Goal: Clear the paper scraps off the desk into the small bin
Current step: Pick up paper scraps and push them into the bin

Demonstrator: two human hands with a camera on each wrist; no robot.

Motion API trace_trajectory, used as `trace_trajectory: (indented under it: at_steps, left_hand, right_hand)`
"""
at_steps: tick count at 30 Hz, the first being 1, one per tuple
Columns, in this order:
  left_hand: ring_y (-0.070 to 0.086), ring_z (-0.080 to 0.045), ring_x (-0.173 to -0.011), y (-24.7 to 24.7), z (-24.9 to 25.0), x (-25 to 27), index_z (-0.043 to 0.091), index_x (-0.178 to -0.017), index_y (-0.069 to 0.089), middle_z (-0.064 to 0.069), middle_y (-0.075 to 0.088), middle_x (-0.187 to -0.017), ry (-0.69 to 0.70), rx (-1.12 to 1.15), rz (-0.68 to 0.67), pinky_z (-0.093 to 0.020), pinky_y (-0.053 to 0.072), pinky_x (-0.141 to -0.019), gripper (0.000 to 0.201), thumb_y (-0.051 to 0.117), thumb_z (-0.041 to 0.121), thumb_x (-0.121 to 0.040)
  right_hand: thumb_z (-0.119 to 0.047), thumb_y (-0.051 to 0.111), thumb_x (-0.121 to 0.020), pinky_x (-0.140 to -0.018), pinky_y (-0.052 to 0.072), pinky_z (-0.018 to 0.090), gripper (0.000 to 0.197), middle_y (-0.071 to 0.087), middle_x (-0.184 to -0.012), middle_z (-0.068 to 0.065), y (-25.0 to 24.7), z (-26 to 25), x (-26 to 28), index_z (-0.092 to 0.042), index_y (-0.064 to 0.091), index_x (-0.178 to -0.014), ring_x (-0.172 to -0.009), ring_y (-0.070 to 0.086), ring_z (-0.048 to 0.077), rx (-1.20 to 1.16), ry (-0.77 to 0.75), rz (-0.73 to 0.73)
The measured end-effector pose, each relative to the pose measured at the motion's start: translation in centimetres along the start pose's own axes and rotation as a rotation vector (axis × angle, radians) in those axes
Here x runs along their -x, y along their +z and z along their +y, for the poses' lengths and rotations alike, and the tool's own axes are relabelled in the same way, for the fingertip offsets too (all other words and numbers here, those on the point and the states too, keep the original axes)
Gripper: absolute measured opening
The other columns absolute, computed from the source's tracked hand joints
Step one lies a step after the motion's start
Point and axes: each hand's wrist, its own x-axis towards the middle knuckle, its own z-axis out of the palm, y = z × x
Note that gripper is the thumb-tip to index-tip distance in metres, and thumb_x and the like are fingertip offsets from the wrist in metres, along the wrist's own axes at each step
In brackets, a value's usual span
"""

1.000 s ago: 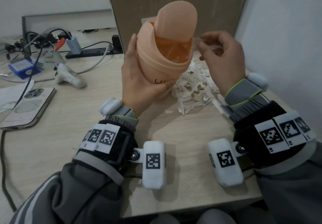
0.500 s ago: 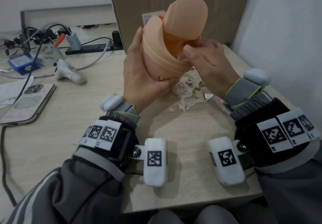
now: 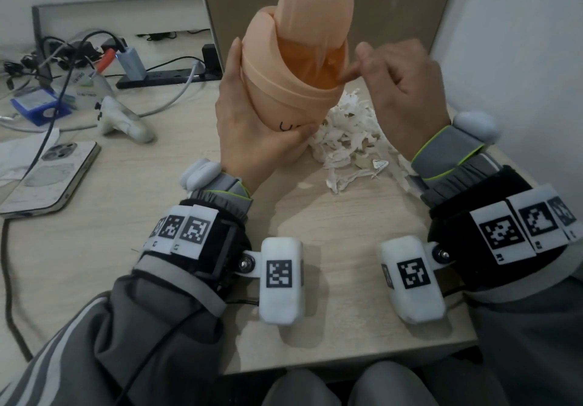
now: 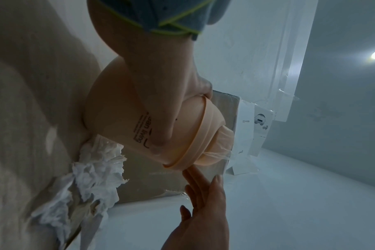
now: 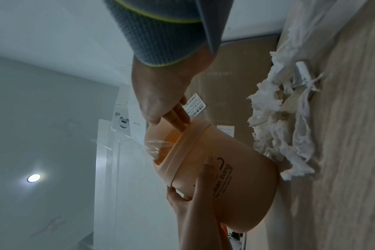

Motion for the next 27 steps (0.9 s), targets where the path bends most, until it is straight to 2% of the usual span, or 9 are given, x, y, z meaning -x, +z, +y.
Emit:
trace_trajectory:
  at_steps: [3,6,11,15,17,20,22,24,27]
  left_hand:
    - [0.04,-0.021,-0.146,0.0,0.2,0.0,0.009,-0.16,0.016,-0.007,0.038,-0.158,0.004,-0.002,-0.014,-0.044,0.035,-0.122,0.131,0.082,0.054,-0.056]
    - [0.04,-0.022,-0.146,0.0,0.3,0.2,0.011,-0.161,0.014,-0.007,0.037,-0.158,0.003,-0.009,-0.031,-0.046,0.035,-0.122,0.132,0.08,0.055,-0.056]
    - [0.041,-0.022,-0.145,0.0,0.3,0.1,0.011,-0.161,0.016,-0.006,0.039,-0.157,0.02,-0.026,-0.038,-0.046,0.037,-0.121,0.13,0.082,0.052,-0.057]
    - [0.043,-0.019,-0.145,0.3,0.2,0.1,0.011,-0.161,0.016,-0.004,0.039,-0.156,0.034,-0.014,-0.053,-0.041,0.039,-0.12,0.129,0.086,0.049,-0.06]
    - [0.043,-0.02,-0.145,0.4,0.1,0.2,0.012,-0.161,0.015,-0.004,0.039,-0.157,0.039,-0.009,-0.061,-0.044,0.04,-0.12,0.129,0.087,0.049,-0.06]
    - [0.043,-0.02,-0.144,0.3,0.4,0.4,0.014,-0.161,0.015,-0.003,0.039,-0.159,0.064,-0.026,-0.088,-0.047,0.04,-0.119,0.13,0.087,0.05,-0.059]
    - [0.042,-0.02,-0.143,0.3,0.9,0.5,0.018,-0.16,0.016,0.002,0.037,-0.158,0.102,-0.044,-0.107,-0.047,0.039,-0.119,0.127,0.084,0.05,-0.058]
    - [0.042,-0.022,-0.142,0.3,1.4,0.7,0.024,-0.156,0.016,0.007,0.034,-0.152,0.155,-0.079,-0.115,-0.049,0.038,-0.118,0.12,0.08,0.05,-0.058]
    - [0.044,-0.027,-0.14,0.4,1.6,0.7,0.014,-0.157,0.022,-0.006,0.041,-0.154,0.195,-0.149,-0.118,-0.05,0.039,-0.115,0.118,0.076,0.054,-0.06]
  right_hand:
    - [-0.036,0.043,-0.094,-0.083,0.043,0.03,0.036,0.066,-0.084,-0.008,-0.1,-0.1,0.1,-0.015,0.072,-0.088,-0.089,0.055,0.017,0.004,-0.054,0.031]
    - [-0.022,0.057,-0.09,-0.078,0.043,0.016,0.022,0.064,-0.099,0.005,-0.3,-0.7,0.3,-0.006,0.062,-0.104,-0.086,0.057,0.013,-0.138,-0.15,0.085]
    - [-0.013,0.061,-0.087,-0.077,0.047,0.019,0.035,0.062,-0.111,0.005,-0.1,-1.2,0.4,-0.003,0.056,-0.121,-0.087,0.062,0.011,-0.212,-0.256,0.003]
    - [-0.014,0.059,-0.09,-0.085,0.043,0.011,0.024,0.066,-0.105,-0.004,0.6,-1.0,0.6,-0.005,0.068,-0.11,-0.095,0.059,-0.006,-0.24,-0.27,-0.124]
    - [-0.021,0.057,-0.091,-0.075,0.046,0.011,0.025,0.07,-0.093,-0.004,0.6,-0.9,0.9,-0.005,0.072,-0.103,-0.081,0.06,-0.011,-0.245,-0.223,-0.203]
    - [-0.035,0.046,-0.094,-0.055,0.039,0.027,0.045,0.054,-0.054,0.004,0.6,-0.6,1.0,-0.007,0.064,-0.064,-0.056,0.051,0.016,-0.147,-0.224,-0.317]
    - [-0.048,0.036,-0.092,-0.064,0.033,0.024,0.052,0.04,-0.046,-0.004,0.6,-0.6,0.9,-0.019,0.042,-0.049,-0.055,0.045,0.02,-0.035,-0.193,-0.39]
    - [-0.056,0.027,-0.089,-0.077,0.029,0.027,0.057,0.04,-0.045,-0.008,0.6,-0.4,0.8,-0.022,0.034,-0.044,-0.055,0.044,0.016,0.088,-0.166,-0.463]
    - [-0.063,0.017,-0.085,-0.089,0.031,0.035,0.063,0.057,-0.059,-0.001,0.3,-0.6,1.0,-0.02,0.052,-0.053,-0.074,0.052,0.017,0.137,-0.133,-0.568]
